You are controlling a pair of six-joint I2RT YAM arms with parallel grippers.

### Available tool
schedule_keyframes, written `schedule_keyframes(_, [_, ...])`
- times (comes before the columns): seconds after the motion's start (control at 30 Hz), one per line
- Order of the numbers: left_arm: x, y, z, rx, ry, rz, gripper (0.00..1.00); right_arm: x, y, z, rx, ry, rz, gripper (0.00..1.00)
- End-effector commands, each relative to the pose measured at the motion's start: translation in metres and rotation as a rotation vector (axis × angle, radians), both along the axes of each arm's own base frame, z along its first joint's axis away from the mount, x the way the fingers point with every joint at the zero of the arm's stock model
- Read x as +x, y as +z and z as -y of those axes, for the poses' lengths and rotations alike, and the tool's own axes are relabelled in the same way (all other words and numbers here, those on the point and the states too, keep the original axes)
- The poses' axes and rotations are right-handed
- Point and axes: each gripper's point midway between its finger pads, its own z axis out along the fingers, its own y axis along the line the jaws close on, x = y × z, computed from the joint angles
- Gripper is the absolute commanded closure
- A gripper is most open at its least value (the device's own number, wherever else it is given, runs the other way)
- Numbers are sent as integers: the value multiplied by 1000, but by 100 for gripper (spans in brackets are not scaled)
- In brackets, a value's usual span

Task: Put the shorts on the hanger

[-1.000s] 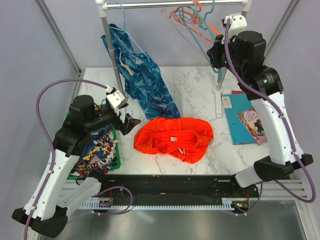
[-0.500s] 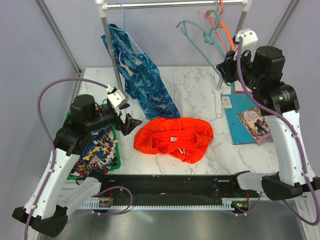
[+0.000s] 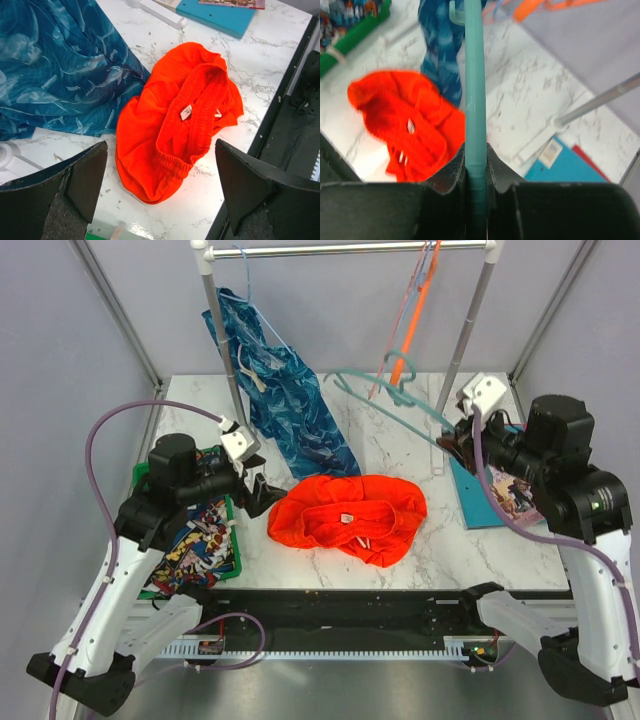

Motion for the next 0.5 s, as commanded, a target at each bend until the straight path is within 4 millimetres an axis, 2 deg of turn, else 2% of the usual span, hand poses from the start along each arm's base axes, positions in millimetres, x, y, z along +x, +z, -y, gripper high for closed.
schedule_keyframes(0.0, [-12,-3,7,-21,-86,31,6,-57,-41,17,-184,117,-23,100])
schedule_keyframes(0.1, [-14,-13,8,7,-127,57,7,-89,-57,27,-260,174,20,100])
schedule_keyframes(0.13, [-12,-16,9,16,-134,58,7,-97,-72,27,-279,203,-8,100])
schedule_keyframes(0.17, [-13,-18,11,27,-166,80,8,-103,-78,27,-320,251,15,100])
schedule_keyframes(0.2, [-15,-23,12,37,-194,84,9,-116,-81,22,-314,312,29,100])
schedule_keyframes(0.27, [-22,-28,17,49,-276,129,9,-128,-98,17,-332,403,7,100])
schedule_keyframes(0.33, [-20,-40,22,66,-297,128,9,-139,-108,6,-304,497,-13,100])
schedule_keyframes(0.47, [-25,-48,33,108,-375,173,9,-137,-122,-8,-267,602,-66,99])
